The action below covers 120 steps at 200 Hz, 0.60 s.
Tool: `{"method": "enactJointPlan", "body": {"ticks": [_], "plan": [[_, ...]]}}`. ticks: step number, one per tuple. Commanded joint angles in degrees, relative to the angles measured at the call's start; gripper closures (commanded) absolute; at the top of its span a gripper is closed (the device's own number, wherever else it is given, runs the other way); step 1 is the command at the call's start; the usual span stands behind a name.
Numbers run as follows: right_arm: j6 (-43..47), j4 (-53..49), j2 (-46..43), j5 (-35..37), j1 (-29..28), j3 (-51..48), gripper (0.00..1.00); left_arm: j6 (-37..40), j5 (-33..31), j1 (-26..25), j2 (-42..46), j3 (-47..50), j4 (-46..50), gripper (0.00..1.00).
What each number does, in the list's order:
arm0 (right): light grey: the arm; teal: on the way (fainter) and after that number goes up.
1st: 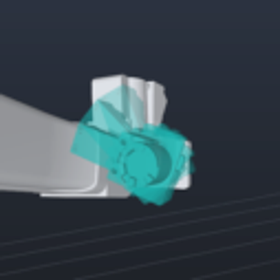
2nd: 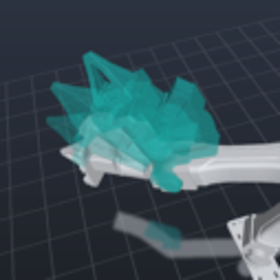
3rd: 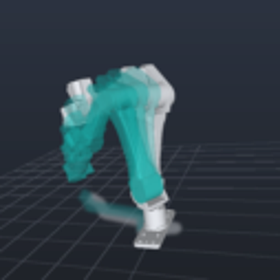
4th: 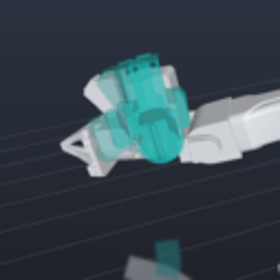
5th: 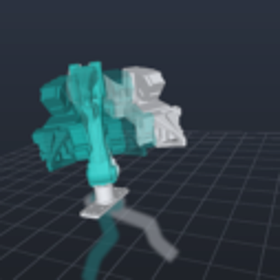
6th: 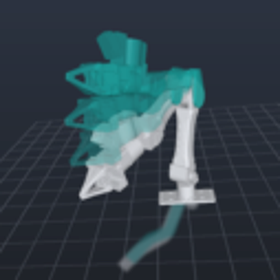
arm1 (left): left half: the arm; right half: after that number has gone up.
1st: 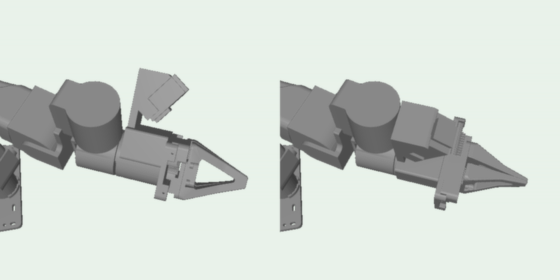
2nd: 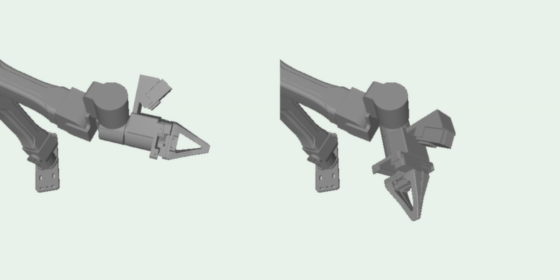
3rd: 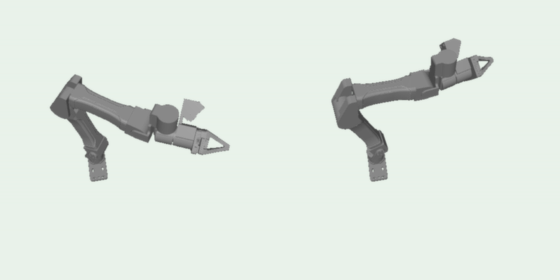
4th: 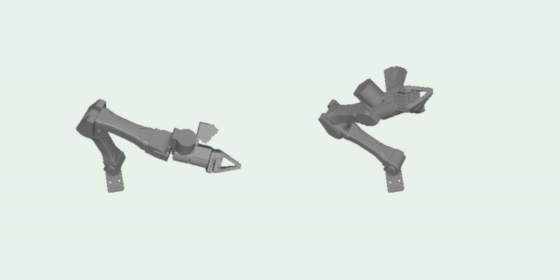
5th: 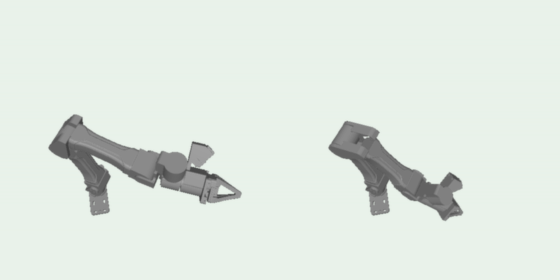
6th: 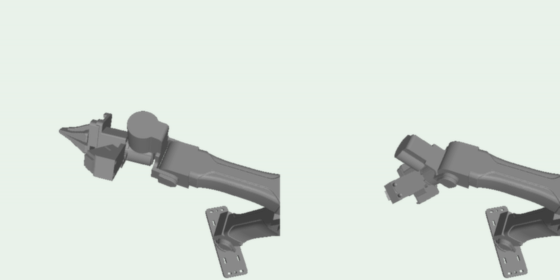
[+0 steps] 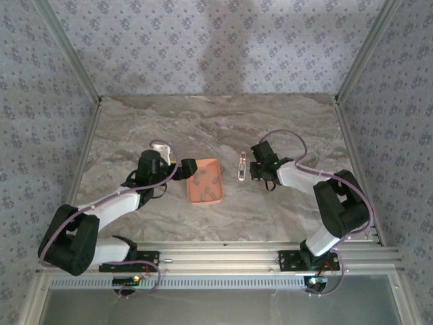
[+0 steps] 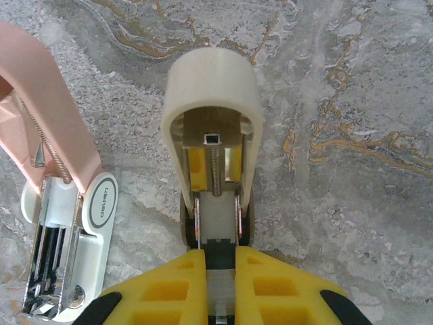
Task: Load the staples into the stapler
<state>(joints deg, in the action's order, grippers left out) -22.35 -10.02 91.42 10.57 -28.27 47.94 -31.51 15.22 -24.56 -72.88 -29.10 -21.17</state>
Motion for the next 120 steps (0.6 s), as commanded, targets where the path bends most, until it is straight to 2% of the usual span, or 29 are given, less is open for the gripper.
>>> {"method": "enactJointPlan", "body": {"ticks": [1,120], "plan": [[1.1,0.3,-1.8,1.0,-0.5,-0.9,0.87,0.8,0.8,-0.4,0.5,-1.1,-1.1,0.02],[1.5,2.1,-2.8,2.0,-0.7,-2.2,0.87,0.8,0.8,-0.4,0.3,-1.3,-0.9,0.02]]}}
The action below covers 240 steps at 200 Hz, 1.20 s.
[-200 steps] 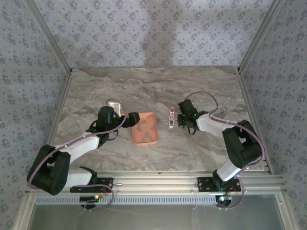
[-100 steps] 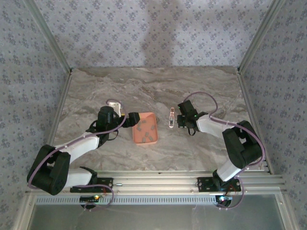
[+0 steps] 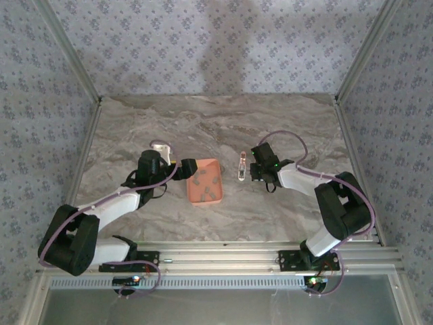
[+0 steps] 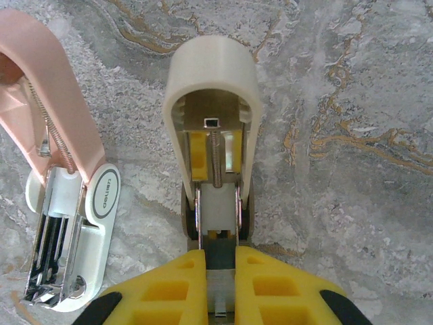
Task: Load the staples into the stapler
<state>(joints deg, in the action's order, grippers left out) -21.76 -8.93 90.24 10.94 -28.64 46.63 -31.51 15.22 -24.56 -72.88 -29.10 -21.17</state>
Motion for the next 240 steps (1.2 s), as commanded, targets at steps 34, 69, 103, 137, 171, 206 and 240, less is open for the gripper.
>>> {"method": "enactJointPlan", "body": {"ticks": [34,69,103,137,171,206,240], "plan": [[1.5,1.8,-1.9,1.5,-0.4,-0.9,0.87,0.8,0.7,-0.4,0.3,-1.4,-1.0,0.02],[1.2,1.5,-1.0,1.5,-0.3,-1.0,0.87,0.8,0.7,-0.4,0.4,-1.3,-1.0,0.02],[0.7,0.8,0.0,1.1,-0.2,-1.0,0.87,0.9,0.7,-0.4,0.6,-1.1,-0.8,0.02],[0.1,-0.2,0.6,1.6,-0.4,-1.1,0.87,1.1,0.5,-0.4,0.9,-1.0,-0.6,0.02],[-0.5,-0.9,1.0,2.0,-0.2,-1.1,0.87,1.1,0.4,-0.4,1.1,-1.0,-0.5,0.02],[-1.2,-1.5,1.1,1.9,-0.3,-1.1,0.87,1.2,0.5,-0.4,0.9,-1.1,-0.7,0.02],[-0.9,-1.4,-0.1,1.5,-0.3,-0.9,0.84,1.1,0.7,-0.4,0.5,-1.2,-1.0,0.02]]}}
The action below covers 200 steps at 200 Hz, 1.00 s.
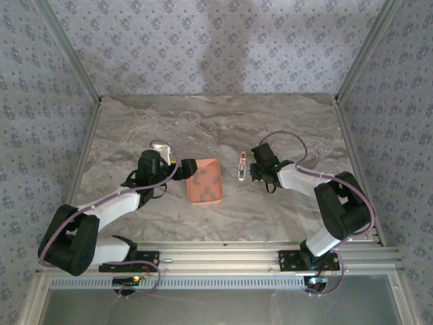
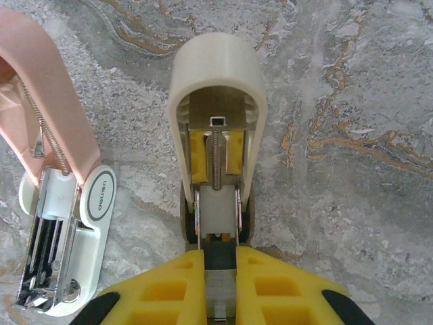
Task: Load the staples into the stapler
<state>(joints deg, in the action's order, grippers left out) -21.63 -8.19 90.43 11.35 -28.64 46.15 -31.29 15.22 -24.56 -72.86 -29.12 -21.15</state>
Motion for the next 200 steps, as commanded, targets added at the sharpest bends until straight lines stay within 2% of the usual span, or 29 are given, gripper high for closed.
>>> {"method": "enactJointPlan", "body": {"ticks": [1,44,65,92,115,157,200], "plan": [[-1.1,-2.2,-0.4,1.1,-0.3,-0.4,0.84,0.9,0.6,-0.4,0.6,-1.2,-1.0,0.02],[-0.5,-3.1,-3.5,0.6,-0.3,0.9,0.66,0.7,0.9,-0.4,0.5,-1.2,-1.2,0.02],[-0.3,-3.8,-5.8,0.3,-0.3,1.3,0.61,0.6,0.9,-0.4,0.7,-1.2,-1.2,0.02],[-0.4,-5.2,-8.7,-2.1,0.4,1.3,0.6,0.6,0.8,-0.4,0.6,-1.4,-1.3,0.02],[-0.9,-5.9,-9.1,-8.6,3.8,1.1,0.6,0.7,0.9,-0.4,0.6,-1.5,-1.3,0.02],[-2.6,-4.0,-5.5,-19.0,9.7,0.6,0.62,0.5,1.2,-0.4,0.1,-1.6,-1.7,0.02],[-4.2,-1.2,-1.1,-23.6,12.1,0.0,0.66,0.6,1.2,-0.4,0.3,-1.7,-1.2,0.02]]}}
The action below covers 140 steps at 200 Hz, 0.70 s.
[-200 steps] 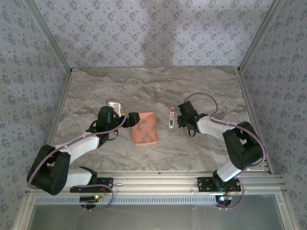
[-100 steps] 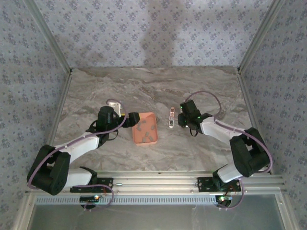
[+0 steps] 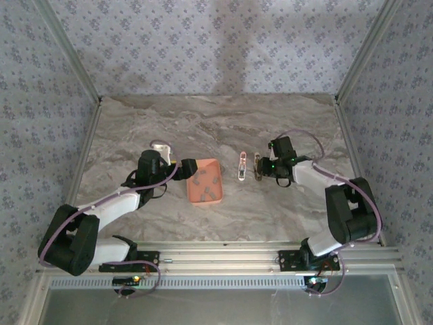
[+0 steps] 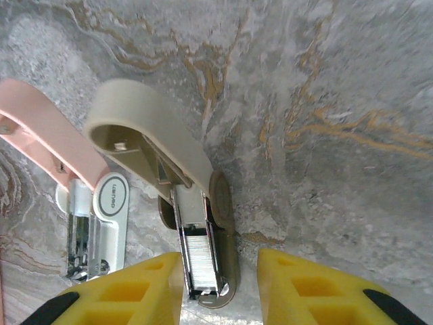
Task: Load the staples into the stapler
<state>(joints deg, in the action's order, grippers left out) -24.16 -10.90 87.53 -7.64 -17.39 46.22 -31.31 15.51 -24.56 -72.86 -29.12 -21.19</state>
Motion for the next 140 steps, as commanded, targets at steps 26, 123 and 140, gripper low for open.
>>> {"method": "enactJointPlan", "body": {"ticks": [26,123,140], "plan": [[-1.7,2.2,3.0,-4.9,1.3,-0.6,0.67,0.6,0.8,-0.4,0.4,-1.6,-1.0,0.02],[-1.8,2.5,5.4,-4.1,1.9,-1.8,0.74,0.6,0.9,-0.4,0.5,-1.7,-1.0,0.02],[-1.8,2.3,5.4,-3.9,1.9,-1.9,0.74,0.6,0.8,-0.4,0.9,-1.5,-0.9,0.02]]}}
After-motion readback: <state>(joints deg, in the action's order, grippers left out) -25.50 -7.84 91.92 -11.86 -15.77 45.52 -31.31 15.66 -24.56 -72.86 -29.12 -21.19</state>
